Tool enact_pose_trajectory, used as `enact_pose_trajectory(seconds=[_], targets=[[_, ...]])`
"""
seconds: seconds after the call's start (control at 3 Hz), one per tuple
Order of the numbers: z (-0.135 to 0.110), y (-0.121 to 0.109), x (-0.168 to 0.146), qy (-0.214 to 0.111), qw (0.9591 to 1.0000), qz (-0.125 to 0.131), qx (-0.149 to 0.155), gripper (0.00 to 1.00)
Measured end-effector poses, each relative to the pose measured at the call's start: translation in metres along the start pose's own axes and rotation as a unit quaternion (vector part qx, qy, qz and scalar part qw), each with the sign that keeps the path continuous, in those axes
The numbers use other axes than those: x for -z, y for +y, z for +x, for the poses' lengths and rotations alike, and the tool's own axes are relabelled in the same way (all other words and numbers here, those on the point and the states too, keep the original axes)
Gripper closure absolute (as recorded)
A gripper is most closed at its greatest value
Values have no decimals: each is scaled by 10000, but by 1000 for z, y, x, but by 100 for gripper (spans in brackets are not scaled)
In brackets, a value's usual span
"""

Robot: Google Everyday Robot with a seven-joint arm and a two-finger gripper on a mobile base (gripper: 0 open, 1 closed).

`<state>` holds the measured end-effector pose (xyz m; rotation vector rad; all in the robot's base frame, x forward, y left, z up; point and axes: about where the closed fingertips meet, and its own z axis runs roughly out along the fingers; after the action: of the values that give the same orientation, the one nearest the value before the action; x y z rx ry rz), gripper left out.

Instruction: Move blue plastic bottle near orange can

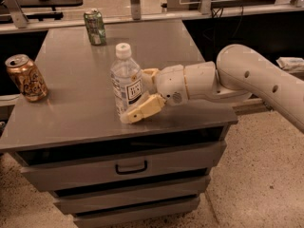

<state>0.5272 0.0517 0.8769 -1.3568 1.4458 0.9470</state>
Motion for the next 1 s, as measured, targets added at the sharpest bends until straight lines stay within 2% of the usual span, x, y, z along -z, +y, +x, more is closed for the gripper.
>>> enact_pose_trajectory(seconds=[0.33,0.67,1.0], targets=[[-8,-6,-5,-310,9994,29,-120,40],[-19,-14,-2,-477,9987,85,-152,63],[-50,-36,34,-605,9971,456,119,94]])
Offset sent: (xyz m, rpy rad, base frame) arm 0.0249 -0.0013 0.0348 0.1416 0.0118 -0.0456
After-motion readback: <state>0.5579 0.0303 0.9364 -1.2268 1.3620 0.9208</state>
